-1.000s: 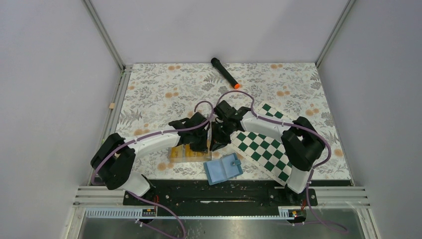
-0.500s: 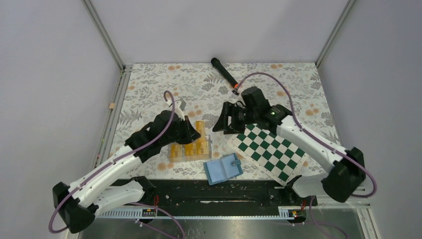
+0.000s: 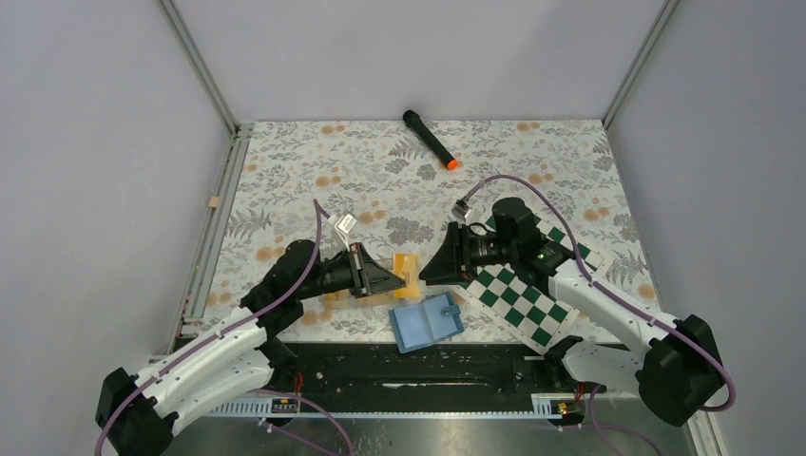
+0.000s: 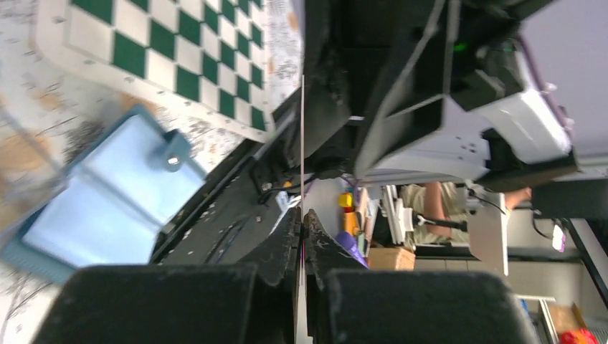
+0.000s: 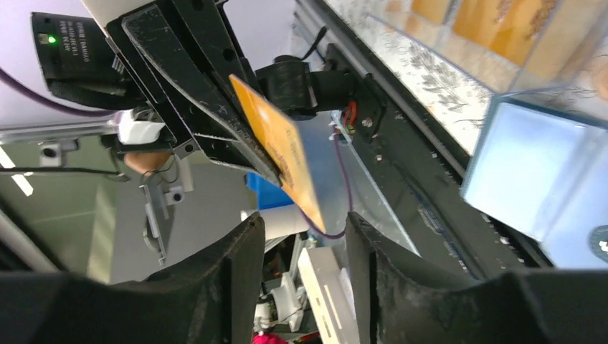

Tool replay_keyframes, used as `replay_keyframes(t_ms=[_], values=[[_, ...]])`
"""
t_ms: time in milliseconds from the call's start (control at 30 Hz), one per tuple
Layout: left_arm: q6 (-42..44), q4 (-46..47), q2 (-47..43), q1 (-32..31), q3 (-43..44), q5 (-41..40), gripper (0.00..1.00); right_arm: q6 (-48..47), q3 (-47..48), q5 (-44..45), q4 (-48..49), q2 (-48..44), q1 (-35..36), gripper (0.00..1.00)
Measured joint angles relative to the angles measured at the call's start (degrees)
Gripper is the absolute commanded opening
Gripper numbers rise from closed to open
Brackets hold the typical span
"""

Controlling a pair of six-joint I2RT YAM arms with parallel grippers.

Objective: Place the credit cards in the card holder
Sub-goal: Insert the credit card into the card holder.

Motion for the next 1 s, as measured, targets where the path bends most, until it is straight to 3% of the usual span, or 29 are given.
replay_keyframes(t_ms=[267, 433, 533, 633, 700, 800, 1000], values=[[-3.13, 7.58, 0.00, 0.00, -0.02, 4.85, 0.00, 6.91, -2.08, -6.16, 13.09, 0.09, 0.00, 0.45], [-4.17, 9.31, 0.02, 0.00, -0.09, 5.84, 0.00, 11.74, -3.37, -8.55, 20.79, 1.44, 0.00, 0.31], [-4.48, 9.84, 0.07, 0.00, -0.09, 6.12, 0.00, 12.87, -3.43, -9.62, 22.40, 2.23, 0.07, 0.19], [-4.63, 10.56, 0.17, 0.00, -0.09, 6.36, 0.11, 13.51, -3.52, -9.99, 23.26, 2.71, 0.09, 0.00], [-4.70, 10.69, 0.46, 0.02, -0.09, 6.71, 0.26, 13.84, -3.61, -10.54, 23.87, 2.80, 0.09, 0.00], [-3.98, 10.21, 1.16, 0.07, -0.07, 6.93, 0.37, 13.90, -3.61, -11.06, 24.48, 2.78, 0.22, 0.00], [-0.44, 1.75, 0.83, 0.07, 0.79, 4.83, 0.43, 6.56, -3.19, -8.52, 13.49, 1.81, 0.33, 0.00]])
